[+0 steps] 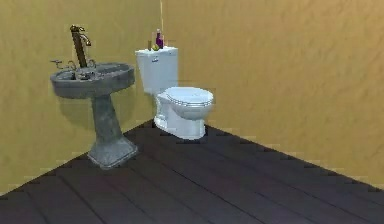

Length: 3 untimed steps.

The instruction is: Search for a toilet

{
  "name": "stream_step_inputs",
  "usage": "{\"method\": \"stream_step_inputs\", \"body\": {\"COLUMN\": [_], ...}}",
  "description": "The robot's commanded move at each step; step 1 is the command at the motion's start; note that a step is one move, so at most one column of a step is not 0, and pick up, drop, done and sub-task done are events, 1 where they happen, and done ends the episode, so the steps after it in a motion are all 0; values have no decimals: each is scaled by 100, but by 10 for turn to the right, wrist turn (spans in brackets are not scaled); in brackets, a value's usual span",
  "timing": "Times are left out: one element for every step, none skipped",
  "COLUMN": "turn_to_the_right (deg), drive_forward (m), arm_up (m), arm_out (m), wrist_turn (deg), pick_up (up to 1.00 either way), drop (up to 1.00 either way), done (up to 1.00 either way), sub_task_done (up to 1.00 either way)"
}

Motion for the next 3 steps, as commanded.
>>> {"method": "stream_step_inputs", "body": {"turn_to_the_right": [0,30,0], "drive_forward": [100,0,30], "arm_up": [0,0,0], "arm_out": [0,0,0], "wrist_turn": [0,0,0], "pick_up": [0,0,0], "drop": [0,0,0], "done": [0,0,0], "sub_task_done": [0,0,0]}}
